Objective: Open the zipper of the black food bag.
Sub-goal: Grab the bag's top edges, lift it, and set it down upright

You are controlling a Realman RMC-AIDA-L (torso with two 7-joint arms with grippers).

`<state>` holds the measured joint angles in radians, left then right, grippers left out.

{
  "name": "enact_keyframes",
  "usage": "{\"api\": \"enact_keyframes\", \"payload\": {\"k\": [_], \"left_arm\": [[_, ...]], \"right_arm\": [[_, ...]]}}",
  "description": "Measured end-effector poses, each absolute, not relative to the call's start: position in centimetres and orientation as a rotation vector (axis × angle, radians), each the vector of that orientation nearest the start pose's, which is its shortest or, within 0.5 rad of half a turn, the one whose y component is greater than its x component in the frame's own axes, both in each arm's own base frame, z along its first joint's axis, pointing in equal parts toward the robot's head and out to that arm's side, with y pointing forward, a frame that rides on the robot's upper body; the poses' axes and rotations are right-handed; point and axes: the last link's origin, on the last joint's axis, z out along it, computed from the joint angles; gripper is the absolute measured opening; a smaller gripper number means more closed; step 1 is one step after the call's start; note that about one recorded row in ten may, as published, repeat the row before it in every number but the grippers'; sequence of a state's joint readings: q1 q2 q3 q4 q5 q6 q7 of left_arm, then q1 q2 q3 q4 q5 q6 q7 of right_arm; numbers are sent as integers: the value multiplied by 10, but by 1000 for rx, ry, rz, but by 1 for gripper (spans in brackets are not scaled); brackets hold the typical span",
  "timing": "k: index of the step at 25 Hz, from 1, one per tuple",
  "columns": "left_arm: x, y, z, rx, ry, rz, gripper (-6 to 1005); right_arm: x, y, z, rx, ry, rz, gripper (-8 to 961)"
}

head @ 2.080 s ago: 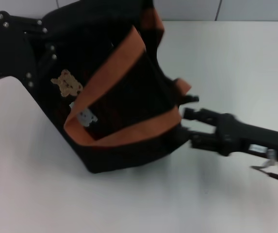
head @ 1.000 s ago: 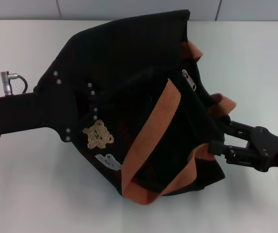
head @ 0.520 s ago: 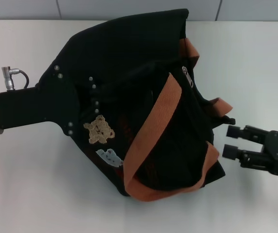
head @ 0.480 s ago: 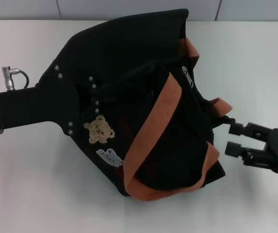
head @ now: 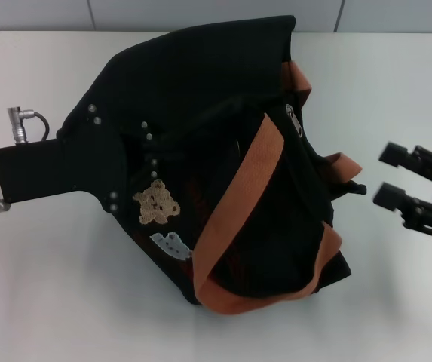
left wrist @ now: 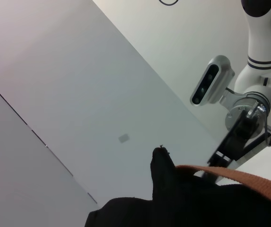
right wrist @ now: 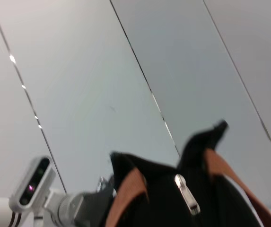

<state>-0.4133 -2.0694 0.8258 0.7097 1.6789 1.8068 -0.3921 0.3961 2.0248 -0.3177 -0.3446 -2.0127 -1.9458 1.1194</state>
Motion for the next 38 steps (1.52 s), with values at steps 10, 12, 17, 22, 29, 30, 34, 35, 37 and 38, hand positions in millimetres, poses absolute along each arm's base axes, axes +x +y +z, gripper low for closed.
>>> {"api": "enact_keyframes", "payload": {"k": [10, 12, 17, 22, 29, 30, 34, 35, 37, 38], "left_arm": [[-237, 291, 14, -2422, 775, -859, 73], [-236, 291, 13, -2421, 775, -863, 73], [-237, 290, 12, -2419, 777, -867, 73], [-237, 289, 12, -2418, 783, -873, 73], [-237, 288, 9, -2422, 771, -887, 73], [-237, 288, 9, -2422, 771, -887, 73], [-237, 288, 8, -2419, 778, -888, 73], [-237, 288, 8, -2419, 778, -888, 73], [-237, 287, 8, -2420, 778, -892, 74], [-237, 287, 8, -2420, 779, -894, 74]], "right_arm": [[259, 268, -6, -2497, 424, 1361, 649], [256, 271, -8, -2500, 410, 1361, 584], [250, 279, -10, -2507, 386, 1352, 484], [246, 285, -14, -2522, 381, 1335, 443], [243, 289, -19, -2530, 381, 1320, 415], [243, 289, -19, -2530, 381, 1320, 414], [243, 287, -22, -2552, 378, 1314, 366], [243, 287, -22, -2552, 378, 1314, 343], [242, 287, -22, -2559, 377, 1313, 298], [242, 287, -23, -2562, 377, 1313, 275]]}}
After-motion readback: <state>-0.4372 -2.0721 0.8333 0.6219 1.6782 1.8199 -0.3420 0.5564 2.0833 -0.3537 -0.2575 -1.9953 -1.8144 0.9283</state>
